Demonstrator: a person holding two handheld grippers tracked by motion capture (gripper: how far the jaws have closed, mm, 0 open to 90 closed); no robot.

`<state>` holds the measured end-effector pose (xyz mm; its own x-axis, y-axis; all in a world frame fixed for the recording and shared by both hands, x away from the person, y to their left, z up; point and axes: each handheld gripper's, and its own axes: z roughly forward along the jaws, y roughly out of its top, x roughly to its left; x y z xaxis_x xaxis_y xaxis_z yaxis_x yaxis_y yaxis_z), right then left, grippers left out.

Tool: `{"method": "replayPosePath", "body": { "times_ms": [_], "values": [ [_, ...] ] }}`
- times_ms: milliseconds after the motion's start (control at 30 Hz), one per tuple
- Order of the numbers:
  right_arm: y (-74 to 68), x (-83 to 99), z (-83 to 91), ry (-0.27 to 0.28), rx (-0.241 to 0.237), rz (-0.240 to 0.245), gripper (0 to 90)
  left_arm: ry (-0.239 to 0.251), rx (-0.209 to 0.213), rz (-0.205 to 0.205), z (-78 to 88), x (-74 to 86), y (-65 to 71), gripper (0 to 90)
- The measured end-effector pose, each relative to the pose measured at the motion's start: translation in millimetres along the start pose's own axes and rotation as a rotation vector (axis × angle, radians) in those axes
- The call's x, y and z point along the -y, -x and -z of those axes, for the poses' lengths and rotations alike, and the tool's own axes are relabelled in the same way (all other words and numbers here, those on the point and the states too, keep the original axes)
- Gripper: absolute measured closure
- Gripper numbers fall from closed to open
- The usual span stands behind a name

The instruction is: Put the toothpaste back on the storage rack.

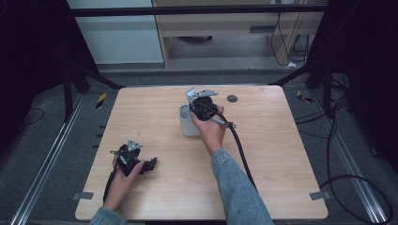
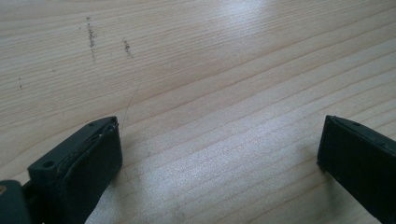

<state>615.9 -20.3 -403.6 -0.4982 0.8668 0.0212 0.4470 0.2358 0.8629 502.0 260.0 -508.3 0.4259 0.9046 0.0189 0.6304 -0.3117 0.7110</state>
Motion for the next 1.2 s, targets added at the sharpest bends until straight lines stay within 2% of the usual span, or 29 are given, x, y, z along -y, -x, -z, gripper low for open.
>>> {"method": "replayPosePath", "body": {
  "times_ms": [733,1200],
  "values": [
    [-1.0,-0.5,0.8,-0.002,-0.015,0.002,71.0,-0.003,0.000,-0.003,0.2,0.0,-0.2,0.0],
    [-1.0,-1.7,3.5,0.002,-0.017,0.004,60.0,-0.003,0.000,-0.004,0.2,0.0,-0.2,0.0]
  ]
}}
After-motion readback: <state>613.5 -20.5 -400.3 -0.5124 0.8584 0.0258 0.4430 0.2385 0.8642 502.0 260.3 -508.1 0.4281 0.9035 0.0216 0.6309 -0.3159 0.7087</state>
